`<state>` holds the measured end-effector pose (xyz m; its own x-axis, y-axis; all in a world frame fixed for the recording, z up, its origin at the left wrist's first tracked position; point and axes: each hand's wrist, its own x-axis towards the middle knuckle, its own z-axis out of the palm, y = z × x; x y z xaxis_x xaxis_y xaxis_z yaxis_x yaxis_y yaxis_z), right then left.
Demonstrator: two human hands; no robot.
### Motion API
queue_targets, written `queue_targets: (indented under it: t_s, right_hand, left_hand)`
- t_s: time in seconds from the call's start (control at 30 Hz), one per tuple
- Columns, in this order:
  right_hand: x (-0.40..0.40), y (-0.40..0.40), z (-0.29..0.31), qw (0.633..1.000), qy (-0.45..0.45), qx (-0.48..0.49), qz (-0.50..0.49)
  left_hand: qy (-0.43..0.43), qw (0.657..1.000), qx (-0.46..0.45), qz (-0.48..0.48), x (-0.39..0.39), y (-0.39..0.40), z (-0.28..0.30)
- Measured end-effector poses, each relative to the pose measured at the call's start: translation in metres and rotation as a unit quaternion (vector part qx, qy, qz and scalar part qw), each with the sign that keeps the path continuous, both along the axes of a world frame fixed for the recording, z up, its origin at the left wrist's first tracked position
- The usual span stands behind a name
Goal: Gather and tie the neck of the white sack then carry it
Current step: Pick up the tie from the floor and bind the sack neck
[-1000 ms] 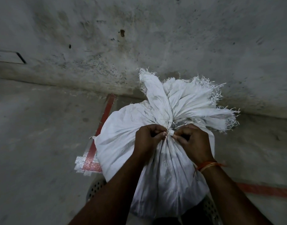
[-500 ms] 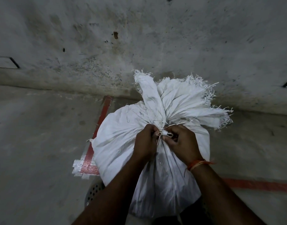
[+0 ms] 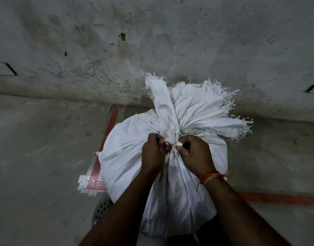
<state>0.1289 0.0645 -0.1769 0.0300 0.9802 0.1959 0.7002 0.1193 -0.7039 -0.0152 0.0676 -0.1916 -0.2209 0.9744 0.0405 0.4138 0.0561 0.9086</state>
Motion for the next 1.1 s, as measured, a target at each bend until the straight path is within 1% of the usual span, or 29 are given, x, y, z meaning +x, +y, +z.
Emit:
queue_targets:
  t_s: [0.2,0.3,0.37,0.43,0.53,0.6,0.67,0.73,0.77,0.9,1.0,1.03,1.1]
  right_hand:
    - [-0.004,-0.001,-0.002,1.0,-0.014,0.001,0.01]
    - [-0.006,-0.004,-0.001,1.0,-0.016,0.016,0.012]
    - [-0.009,-0.007,-0.001,1.0,-0.011,0.021,0.011]
    - [-0.013,-0.009,-0.001,1.0,-0.012,0.026,0.007]
    - [-0.02,-0.009,-0.001,1.0,0.002,0.026,-0.006]
    - [-0.024,-0.008,-0.003,0.999,-0.017,0.03,0.01]
    - [-0.026,-0.008,-0.004,0.998,-0.042,0.032,0.025]
    - [-0.027,-0.007,-0.003,0.999,-0.044,0.015,0.023]
    - [-0.028,-0.006,-0.004,0.999,-0.044,0.004,0.022]
    - [-0.033,-0.003,-0.008,0.996,-0.062,-0.035,0.047]
    - [-0.036,-0.003,-0.009,0.992,-0.083,-0.037,0.086]
    - [-0.036,-0.003,-0.009,0.992,-0.075,-0.039,0.089]
    - [-0.03,-0.002,-0.008,0.997,-0.019,-0.03,0.073]
  left_hand:
    - [0.0,1.0,-0.006,0.011,-0.001,0.001,0.004]
    - [0.023,1.0,-0.015,0.006,-0.004,0.002,0.006]
    - [0.034,0.999,-0.04,0.004,-0.007,0.005,0.008]
    - [0.033,0.998,-0.051,0.022,-0.011,0.008,0.013]
    - [0.095,0.995,-0.024,0.036,-0.01,0.01,0.025]
    - [0.11,0.994,0.007,-0.004,-0.005,0.011,0.03]
    - [0.097,0.995,-0.003,-0.034,0.0,0.014,0.031]
    - [0.062,0.997,-0.038,-0.036,0.003,0.018,0.034]
    - [0.059,0.996,-0.054,-0.035,0.003,0.02,0.035]
    - [0.107,0.989,-0.089,-0.052,0.002,0.034,0.043]
    - [0.155,0.985,-0.068,-0.046,0.005,0.044,0.044]
    - [0.143,0.987,-0.053,-0.046,0.006,0.045,0.044]
    - [0.074,0.995,-0.035,-0.054,0.009,0.044,0.047]
